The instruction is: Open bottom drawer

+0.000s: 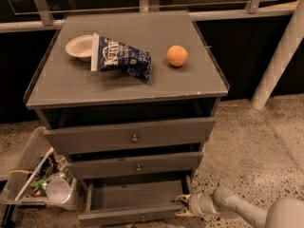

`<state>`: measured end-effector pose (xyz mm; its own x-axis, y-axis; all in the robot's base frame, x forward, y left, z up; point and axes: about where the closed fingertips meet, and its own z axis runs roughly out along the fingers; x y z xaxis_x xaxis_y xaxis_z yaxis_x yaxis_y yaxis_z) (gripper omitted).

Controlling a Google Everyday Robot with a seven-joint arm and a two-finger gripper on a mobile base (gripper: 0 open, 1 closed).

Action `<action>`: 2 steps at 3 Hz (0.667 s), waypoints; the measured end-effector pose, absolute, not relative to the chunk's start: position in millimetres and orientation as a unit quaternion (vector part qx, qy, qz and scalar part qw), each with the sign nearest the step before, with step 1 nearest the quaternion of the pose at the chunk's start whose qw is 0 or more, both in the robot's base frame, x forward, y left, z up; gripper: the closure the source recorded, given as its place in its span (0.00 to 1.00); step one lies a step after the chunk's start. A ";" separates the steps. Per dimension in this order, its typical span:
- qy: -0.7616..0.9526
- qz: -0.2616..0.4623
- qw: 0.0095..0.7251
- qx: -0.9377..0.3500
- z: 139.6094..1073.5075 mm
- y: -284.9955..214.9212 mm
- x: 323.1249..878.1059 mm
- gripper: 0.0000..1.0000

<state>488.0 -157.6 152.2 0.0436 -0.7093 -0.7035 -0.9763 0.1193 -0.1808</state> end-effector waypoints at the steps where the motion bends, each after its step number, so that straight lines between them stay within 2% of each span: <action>1: 0.664 0.194 0.345 -0.635 154.0 -157.6 488.0 1.00; 2: 0.664 0.195 0.345 -0.634 153.1 -163.4 478.7 1.00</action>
Offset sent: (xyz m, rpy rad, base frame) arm -0.2763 -0.1478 -0.0360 0.0586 0.0443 0.0066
